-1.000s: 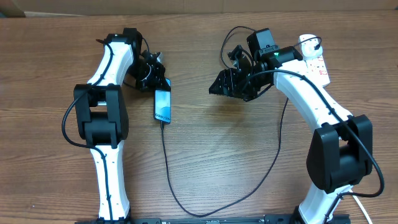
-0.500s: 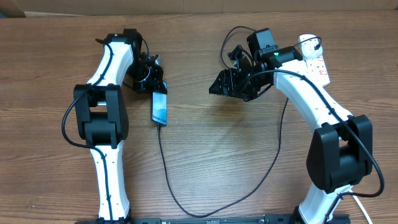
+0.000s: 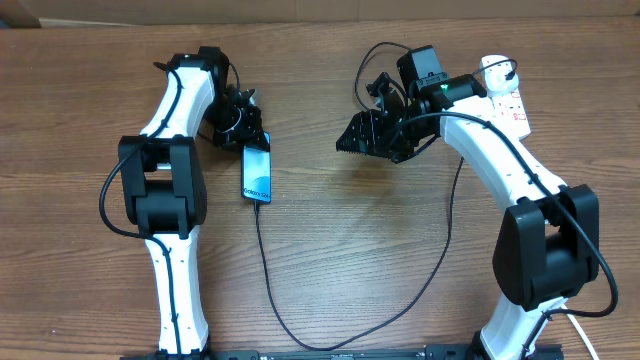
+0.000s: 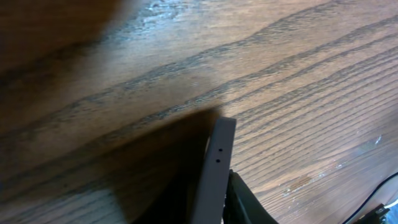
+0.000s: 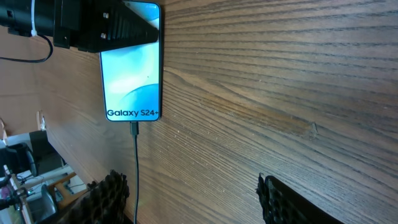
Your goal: Plug charger to phone and switch on socket
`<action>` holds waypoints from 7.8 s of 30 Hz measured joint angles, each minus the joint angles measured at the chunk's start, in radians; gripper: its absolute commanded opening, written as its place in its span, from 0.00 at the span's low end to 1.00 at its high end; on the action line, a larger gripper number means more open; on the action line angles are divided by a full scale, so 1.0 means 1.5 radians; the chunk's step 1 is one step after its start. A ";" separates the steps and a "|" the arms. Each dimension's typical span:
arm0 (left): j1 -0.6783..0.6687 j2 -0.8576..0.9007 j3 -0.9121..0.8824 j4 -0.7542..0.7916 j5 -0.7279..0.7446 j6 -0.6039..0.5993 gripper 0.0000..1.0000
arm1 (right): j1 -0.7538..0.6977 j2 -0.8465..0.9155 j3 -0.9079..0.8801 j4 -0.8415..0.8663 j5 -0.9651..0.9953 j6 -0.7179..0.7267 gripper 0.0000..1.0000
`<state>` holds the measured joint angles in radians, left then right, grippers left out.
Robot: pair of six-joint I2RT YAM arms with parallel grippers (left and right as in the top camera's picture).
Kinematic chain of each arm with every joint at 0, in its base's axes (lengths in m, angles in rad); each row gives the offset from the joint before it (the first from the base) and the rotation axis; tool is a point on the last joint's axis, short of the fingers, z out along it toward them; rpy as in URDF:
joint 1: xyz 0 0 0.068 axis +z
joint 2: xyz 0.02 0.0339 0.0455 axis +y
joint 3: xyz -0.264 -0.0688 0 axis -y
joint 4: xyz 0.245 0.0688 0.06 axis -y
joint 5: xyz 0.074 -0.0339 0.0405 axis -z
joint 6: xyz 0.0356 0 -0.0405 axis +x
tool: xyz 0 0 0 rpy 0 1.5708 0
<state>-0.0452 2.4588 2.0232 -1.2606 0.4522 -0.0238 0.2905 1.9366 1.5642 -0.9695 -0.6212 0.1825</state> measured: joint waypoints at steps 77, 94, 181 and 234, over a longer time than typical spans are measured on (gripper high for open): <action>-0.001 -0.013 0.010 -0.037 -0.135 -0.055 0.55 | 0.000 0.000 0.000 0.000 0.000 0.000 0.68; -0.001 -0.014 0.016 -0.045 -0.143 -0.060 0.62 | 0.000 0.000 0.000 0.000 0.000 0.000 0.68; 0.031 -0.426 0.222 -0.223 -0.253 -0.160 1.00 | -0.420 0.060 0.080 0.137 0.478 0.091 1.00; 0.031 -0.426 0.222 -0.223 -0.253 -0.160 1.00 | -0.411 0.197 0.080 0.290 0.468 0.070 1.00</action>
<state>0.0017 1.8194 2.3562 -1.5944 0.0731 -0.2634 -0.3256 2.2326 1.6840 -0.5339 0.0807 0.2874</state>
